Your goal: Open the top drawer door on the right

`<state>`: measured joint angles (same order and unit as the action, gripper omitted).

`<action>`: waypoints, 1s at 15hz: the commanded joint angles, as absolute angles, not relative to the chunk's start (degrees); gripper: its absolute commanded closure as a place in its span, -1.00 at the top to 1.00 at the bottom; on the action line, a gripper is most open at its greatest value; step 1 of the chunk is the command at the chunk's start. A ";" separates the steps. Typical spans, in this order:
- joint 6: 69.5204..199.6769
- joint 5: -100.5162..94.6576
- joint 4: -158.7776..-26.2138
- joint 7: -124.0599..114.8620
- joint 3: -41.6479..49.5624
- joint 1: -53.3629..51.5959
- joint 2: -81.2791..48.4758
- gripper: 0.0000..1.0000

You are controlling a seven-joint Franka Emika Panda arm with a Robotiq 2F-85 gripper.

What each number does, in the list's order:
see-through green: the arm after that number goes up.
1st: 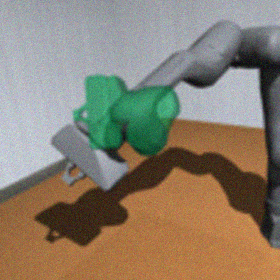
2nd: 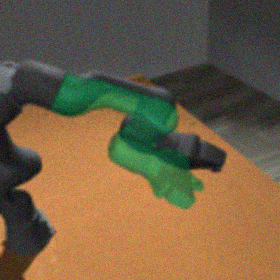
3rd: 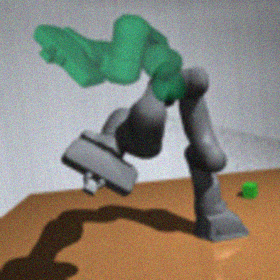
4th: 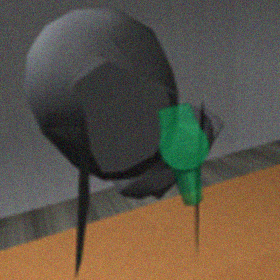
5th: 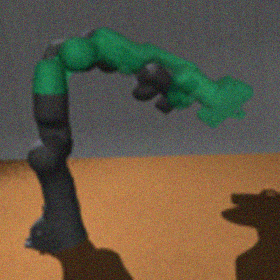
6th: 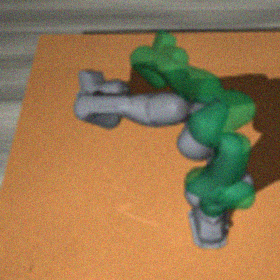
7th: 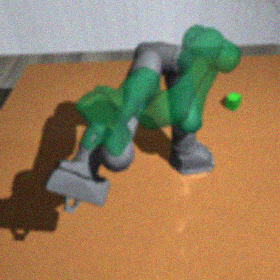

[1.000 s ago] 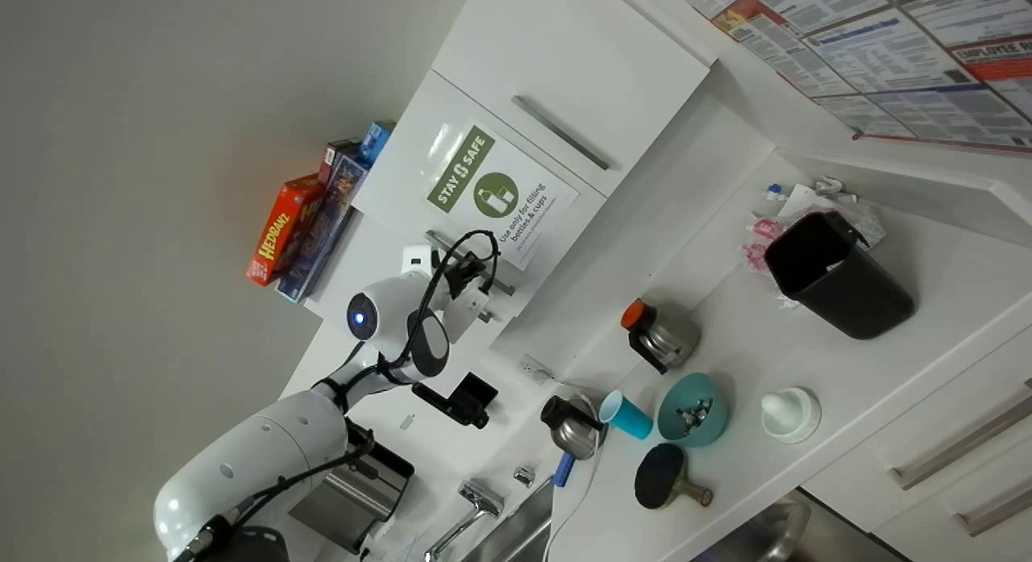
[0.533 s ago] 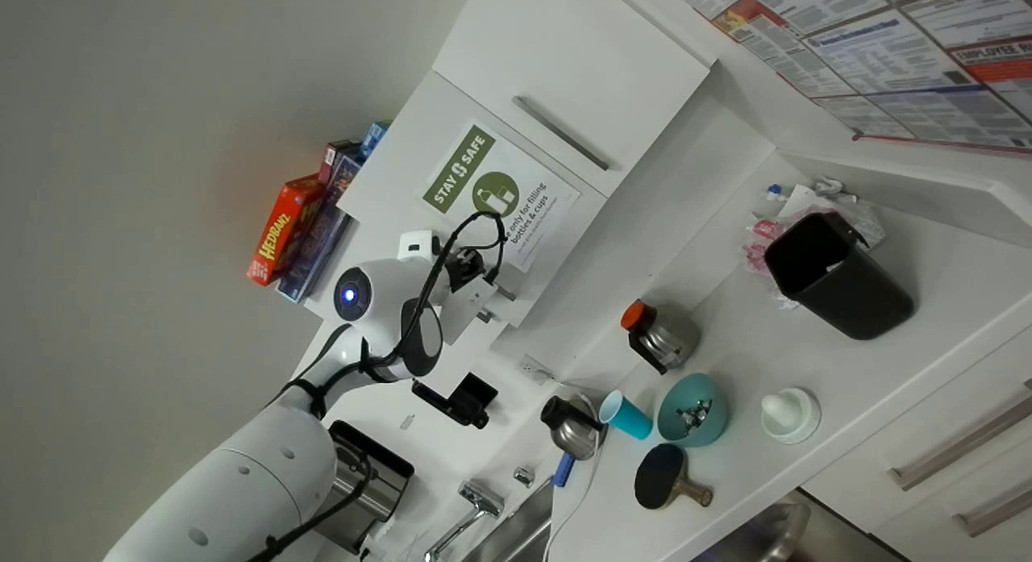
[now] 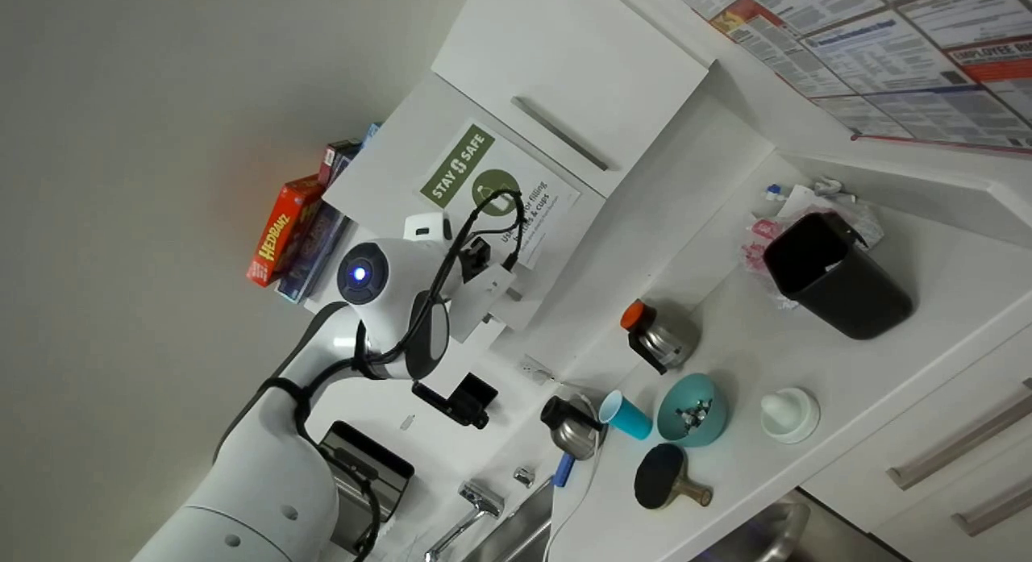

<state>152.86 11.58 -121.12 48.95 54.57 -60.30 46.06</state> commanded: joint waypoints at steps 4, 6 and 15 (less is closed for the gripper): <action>148.48 16.75 -120.65 46.63 53.13 -57.20 49.41 -0.92; 147.65 17.21 -120.45 46.94 53.09 -56.92 49.28 -0.17; 138.97 19.02 -118.25 31.58 50.81 -48.21 45.53 0.63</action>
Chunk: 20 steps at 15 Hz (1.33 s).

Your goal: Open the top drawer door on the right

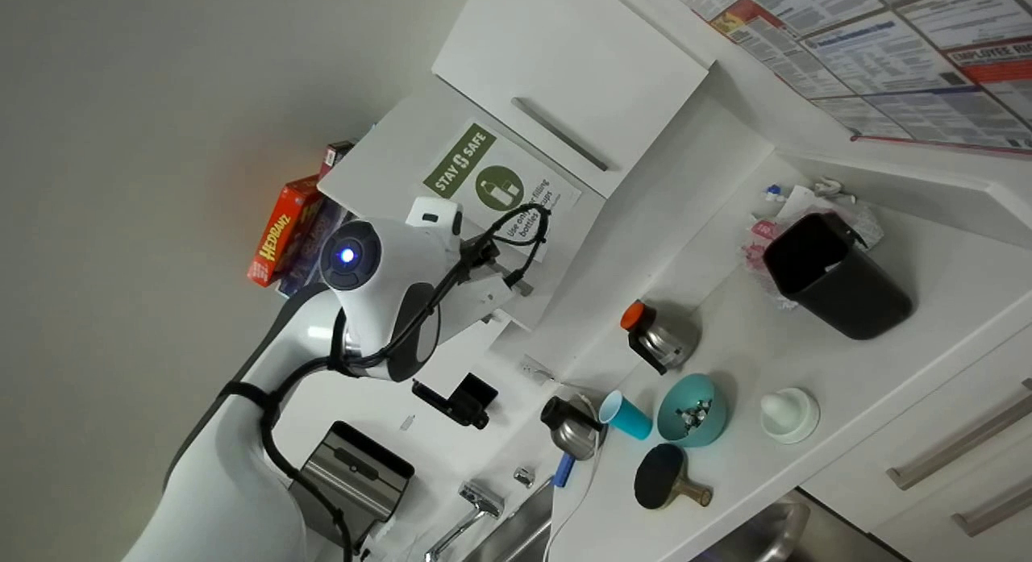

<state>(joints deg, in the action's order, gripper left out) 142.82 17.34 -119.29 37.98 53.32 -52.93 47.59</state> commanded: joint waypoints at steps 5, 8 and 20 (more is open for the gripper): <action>143.38 15.72 -119.14 26.72 45.86 -38.21 40.72 1.00; 144.02 14.12 -119.08 27.87 42.27 -31.83 37.93 1.00; 111.38 -2.57 -117.30 5.41 5.28 2.89 51.56 1.00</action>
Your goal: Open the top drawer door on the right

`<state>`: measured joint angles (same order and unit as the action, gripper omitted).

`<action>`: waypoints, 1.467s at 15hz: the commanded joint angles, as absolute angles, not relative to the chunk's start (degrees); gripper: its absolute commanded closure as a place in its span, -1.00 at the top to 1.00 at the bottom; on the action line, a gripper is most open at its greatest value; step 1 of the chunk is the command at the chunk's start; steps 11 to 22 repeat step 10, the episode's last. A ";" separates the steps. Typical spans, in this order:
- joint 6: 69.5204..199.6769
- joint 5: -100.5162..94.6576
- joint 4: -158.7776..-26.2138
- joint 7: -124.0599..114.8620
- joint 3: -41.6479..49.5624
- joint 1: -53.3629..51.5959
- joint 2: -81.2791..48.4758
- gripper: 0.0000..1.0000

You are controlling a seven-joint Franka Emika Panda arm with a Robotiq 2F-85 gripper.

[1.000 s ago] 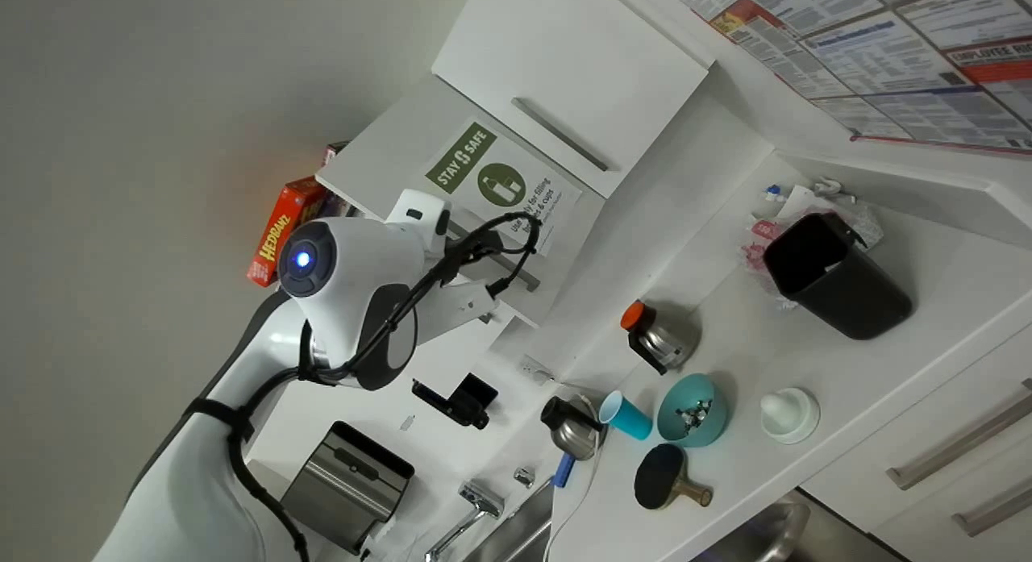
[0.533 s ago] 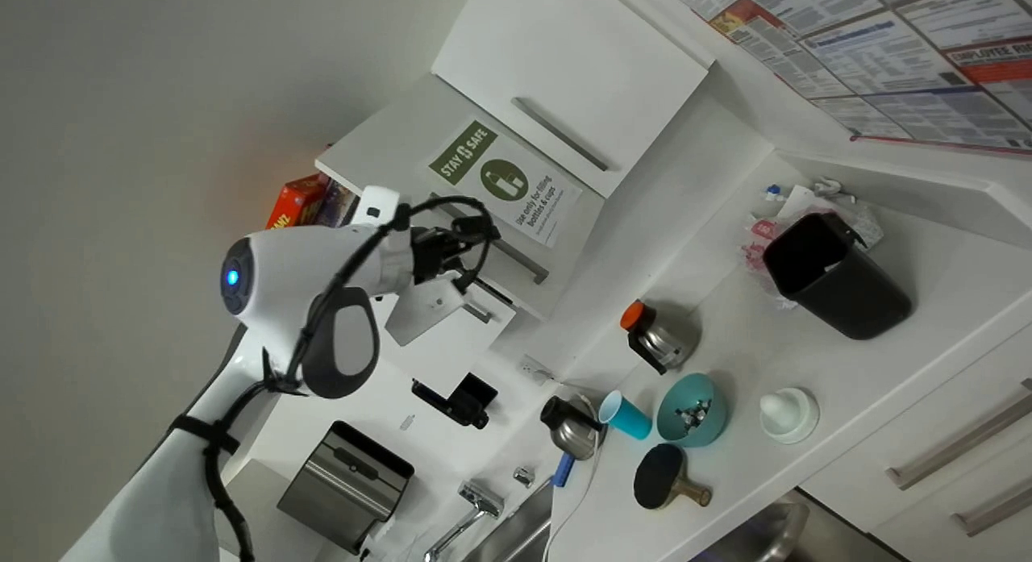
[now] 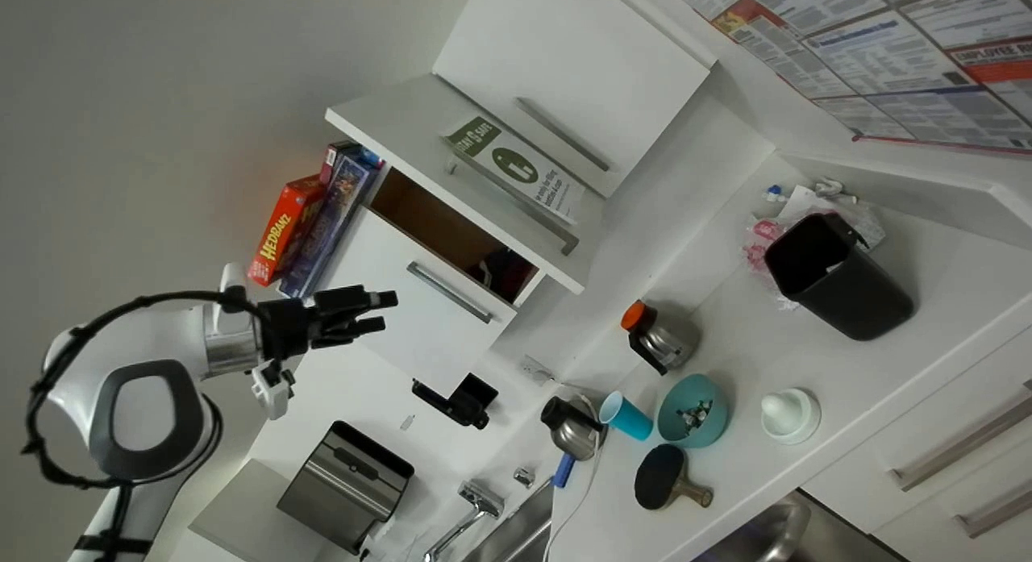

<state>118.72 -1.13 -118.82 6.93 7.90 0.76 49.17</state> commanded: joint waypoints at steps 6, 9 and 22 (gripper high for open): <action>105.66 -3.80 -117.20 5.40 3.06 3.22 53.65 1.00; 107.09 -2.99 -118.04 6.09 3.74 2.14 54.03 1.00; 107.09 -3.01 -118.07 6.09 3.70 2.13 53.97 1.00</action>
